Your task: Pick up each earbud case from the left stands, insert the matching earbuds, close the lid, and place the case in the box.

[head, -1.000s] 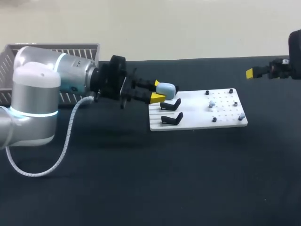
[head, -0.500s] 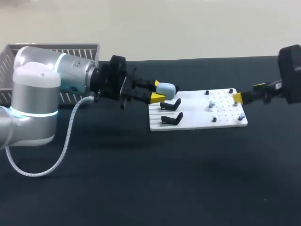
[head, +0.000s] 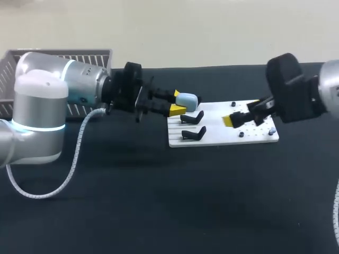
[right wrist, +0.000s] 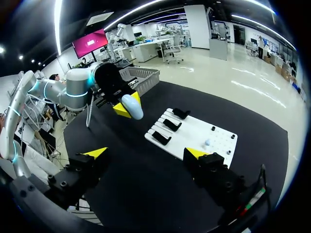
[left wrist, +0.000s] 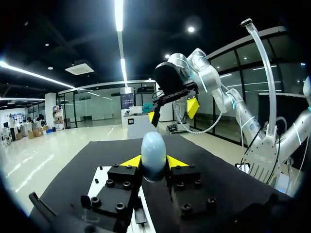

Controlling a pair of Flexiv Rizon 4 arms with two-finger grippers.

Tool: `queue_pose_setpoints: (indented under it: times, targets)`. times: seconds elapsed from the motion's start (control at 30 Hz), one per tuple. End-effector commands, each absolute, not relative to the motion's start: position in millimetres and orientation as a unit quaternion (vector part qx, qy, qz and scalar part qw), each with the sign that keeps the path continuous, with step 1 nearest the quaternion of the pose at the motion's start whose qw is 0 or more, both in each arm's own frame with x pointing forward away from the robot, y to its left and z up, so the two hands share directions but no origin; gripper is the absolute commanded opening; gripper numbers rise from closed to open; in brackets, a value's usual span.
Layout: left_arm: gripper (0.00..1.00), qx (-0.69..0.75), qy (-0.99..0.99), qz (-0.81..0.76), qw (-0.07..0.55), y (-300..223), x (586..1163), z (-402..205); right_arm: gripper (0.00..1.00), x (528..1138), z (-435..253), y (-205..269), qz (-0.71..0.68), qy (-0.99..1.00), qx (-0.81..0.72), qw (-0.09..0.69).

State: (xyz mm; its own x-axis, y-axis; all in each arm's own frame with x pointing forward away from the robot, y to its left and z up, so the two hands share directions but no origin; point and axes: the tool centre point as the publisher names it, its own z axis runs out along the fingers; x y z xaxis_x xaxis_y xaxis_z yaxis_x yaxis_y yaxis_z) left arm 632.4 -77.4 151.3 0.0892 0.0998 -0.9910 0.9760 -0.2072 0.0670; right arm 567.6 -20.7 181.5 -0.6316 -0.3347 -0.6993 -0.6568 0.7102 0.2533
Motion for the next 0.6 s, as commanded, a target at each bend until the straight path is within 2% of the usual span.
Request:
queue_pose_setpoints:
  times: [0.03, 0.6]
  targets:
    - [0.00, 0.594, 0.452, -0.500, 0.439, -77.4, 632.2, 150.4, 1.00, 563.5, 182.5, -1.6, 0.158, 0.890, -0.247, 0.349]
    - [0.00, 0.594, 0.452, -0.500, 0.439, -77.4, 632.2, 150.4, 1.00, 581.5, 180.8, 55.2, 0.184, 0.895, -0.234, 0.331]
